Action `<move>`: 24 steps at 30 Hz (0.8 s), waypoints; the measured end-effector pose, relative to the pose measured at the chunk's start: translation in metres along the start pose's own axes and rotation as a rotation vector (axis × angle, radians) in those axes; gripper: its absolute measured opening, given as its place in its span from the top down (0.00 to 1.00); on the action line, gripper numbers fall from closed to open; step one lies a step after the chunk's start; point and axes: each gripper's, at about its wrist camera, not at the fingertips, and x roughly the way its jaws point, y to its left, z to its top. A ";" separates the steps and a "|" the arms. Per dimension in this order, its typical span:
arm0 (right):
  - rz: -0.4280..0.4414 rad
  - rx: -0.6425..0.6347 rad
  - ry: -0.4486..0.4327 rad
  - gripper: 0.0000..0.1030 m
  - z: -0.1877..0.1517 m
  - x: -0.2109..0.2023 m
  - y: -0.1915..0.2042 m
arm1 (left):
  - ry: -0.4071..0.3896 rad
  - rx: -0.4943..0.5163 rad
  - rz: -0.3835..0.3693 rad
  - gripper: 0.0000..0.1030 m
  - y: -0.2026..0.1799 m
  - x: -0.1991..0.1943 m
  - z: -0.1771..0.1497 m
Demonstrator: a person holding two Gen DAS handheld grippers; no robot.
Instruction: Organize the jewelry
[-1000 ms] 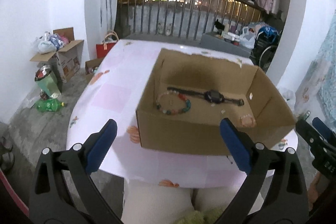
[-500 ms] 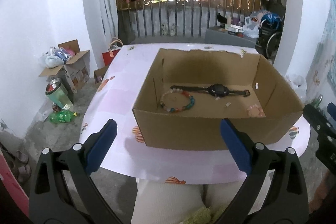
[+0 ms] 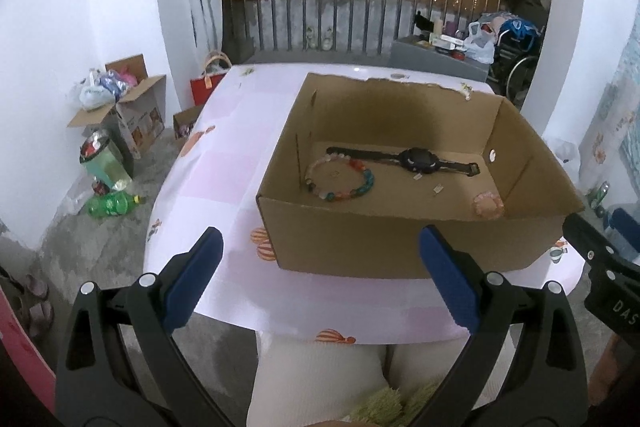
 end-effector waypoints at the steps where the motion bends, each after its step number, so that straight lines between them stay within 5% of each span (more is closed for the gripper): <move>1: -0.004 0.006 0.014 0.06 0.000 0.002 0.000 | 0.004 -0.001 0.004 0.08 0.001 0.001 0.000; 24: -0.087 0.062 0.161 0.06 -0.001 0.027 -0.008 | 0.114 0.010 0.068 0.08 0.017 0.020 0.004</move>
